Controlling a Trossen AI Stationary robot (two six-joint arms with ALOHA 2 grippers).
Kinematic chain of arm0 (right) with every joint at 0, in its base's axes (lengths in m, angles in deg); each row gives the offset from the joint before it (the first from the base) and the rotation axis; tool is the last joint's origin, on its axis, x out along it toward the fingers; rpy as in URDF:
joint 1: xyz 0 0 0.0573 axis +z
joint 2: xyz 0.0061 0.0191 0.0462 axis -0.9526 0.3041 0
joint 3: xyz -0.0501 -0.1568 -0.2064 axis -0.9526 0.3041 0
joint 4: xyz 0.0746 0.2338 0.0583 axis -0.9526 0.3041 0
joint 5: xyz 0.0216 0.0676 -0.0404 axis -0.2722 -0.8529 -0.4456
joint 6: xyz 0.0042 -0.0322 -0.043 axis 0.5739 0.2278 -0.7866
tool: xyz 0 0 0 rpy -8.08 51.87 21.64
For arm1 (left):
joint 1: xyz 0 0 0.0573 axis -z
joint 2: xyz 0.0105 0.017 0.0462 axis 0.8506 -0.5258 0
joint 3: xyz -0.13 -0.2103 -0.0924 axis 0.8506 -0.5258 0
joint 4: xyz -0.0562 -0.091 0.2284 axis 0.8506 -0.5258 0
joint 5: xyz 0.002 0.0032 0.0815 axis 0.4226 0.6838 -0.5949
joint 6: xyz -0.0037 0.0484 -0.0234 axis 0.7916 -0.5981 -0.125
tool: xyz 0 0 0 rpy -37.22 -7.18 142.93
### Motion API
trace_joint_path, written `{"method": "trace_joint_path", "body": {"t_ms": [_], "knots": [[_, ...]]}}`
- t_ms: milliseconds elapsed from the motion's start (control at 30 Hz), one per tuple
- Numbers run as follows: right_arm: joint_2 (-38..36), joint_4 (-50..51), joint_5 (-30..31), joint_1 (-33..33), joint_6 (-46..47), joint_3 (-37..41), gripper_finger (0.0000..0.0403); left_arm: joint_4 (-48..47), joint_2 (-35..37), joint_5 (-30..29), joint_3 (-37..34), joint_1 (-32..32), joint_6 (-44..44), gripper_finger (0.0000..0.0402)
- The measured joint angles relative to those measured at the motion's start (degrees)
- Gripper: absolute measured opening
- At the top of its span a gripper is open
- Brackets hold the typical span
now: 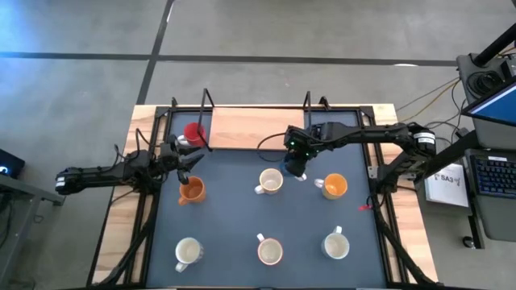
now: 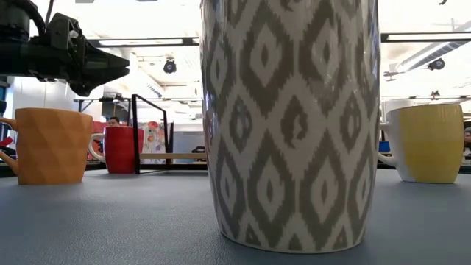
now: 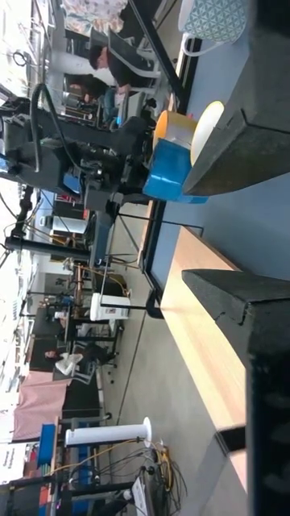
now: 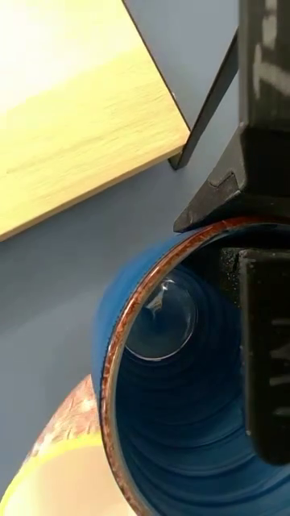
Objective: Place coffee mugs
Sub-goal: Move the blue cup to the center of the table
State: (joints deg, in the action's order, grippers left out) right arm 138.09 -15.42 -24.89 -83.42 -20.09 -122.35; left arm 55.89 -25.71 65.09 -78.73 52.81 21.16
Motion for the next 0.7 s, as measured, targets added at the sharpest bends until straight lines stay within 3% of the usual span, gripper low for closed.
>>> {"method": "trace_joint_path", "body": {"t_ms": [200, 500, 700], "knots": [[0.7, -0.3, 0.0, 0.8, -1.5, -1.9, 0.0013, 0.0, 0.0, 0.0, 0.0, 0.0, 0.0, 0.0141], [5.8, 0.4, 4.2, 1.2, -3.6, -2.6, 0.0013, 0.0, 0.0, 0.0, 0.0, 0.0, 0.0, 0.0141], [5.4, 3.7, 6.7, 1.3, -4.2, -3.5, 0.0013, 0.0, 0.0, 0.0, 0.0, 0.0, 0.0, 0.0141]]}}
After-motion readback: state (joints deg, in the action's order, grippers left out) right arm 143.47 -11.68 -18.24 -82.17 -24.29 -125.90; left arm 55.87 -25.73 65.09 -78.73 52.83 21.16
